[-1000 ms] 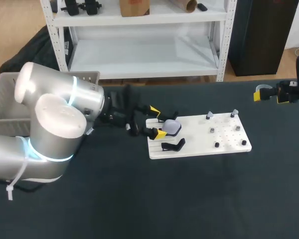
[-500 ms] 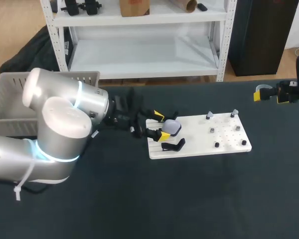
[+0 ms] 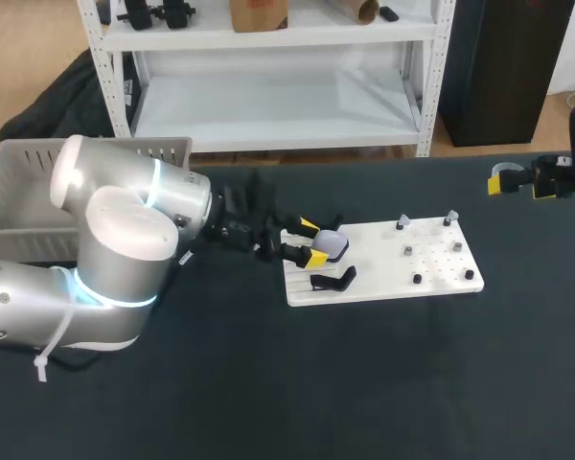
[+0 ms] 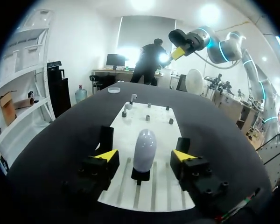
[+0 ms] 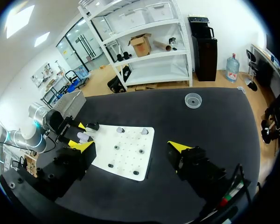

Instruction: Pick up each earbud case from the left stands, insert the matching earbuds, close the lid, and place the case in the box.

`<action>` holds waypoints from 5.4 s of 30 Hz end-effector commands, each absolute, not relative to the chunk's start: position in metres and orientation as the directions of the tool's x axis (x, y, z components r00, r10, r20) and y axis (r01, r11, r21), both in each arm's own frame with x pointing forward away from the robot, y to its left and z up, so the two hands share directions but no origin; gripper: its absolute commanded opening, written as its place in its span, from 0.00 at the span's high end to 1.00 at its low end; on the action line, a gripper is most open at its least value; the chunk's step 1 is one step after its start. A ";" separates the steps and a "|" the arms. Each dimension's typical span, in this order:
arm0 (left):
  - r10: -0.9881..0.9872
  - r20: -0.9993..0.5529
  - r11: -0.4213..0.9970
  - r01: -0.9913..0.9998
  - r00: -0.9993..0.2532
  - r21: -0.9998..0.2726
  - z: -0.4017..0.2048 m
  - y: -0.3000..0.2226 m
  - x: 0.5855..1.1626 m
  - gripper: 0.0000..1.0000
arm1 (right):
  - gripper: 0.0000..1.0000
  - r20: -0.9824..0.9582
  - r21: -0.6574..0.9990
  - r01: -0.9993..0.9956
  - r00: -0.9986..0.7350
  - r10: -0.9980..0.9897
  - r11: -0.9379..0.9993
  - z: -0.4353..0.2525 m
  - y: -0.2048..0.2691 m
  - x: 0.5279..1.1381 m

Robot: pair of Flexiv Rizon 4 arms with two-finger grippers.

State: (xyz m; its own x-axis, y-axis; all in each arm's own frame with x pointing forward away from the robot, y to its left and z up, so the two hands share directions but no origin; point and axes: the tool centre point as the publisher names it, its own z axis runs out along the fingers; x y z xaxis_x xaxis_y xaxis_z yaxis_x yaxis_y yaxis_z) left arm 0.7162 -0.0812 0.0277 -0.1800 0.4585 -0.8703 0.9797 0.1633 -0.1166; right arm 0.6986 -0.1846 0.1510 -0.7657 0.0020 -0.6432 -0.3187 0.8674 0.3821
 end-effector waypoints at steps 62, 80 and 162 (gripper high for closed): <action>0.423 -0.886 0.121 0.981 -0.190 -0.153 0.013 -0.091 0.719 1.00 | 0.00 -0.643 0.384 -0.322 -0.766 0.000 0.865 0.151 -0.185 0.699; 0.411 -0.905 0.164 0.985 -0.111 -0.046 0.067 -0.085 0.709 1.00 | 0.00 -0.643 0.384 -0.322 -0.766 0.000 0.865 0.151 -0.185 0.699; 0.093 -0.994 0.124 0.990 0.054 0.065 0.141 -0.079 0.690 1.00 | 0.00 -0.563 0.093 -0.491 -0.744 -0.360 0.866 0.132 -0.098 0.719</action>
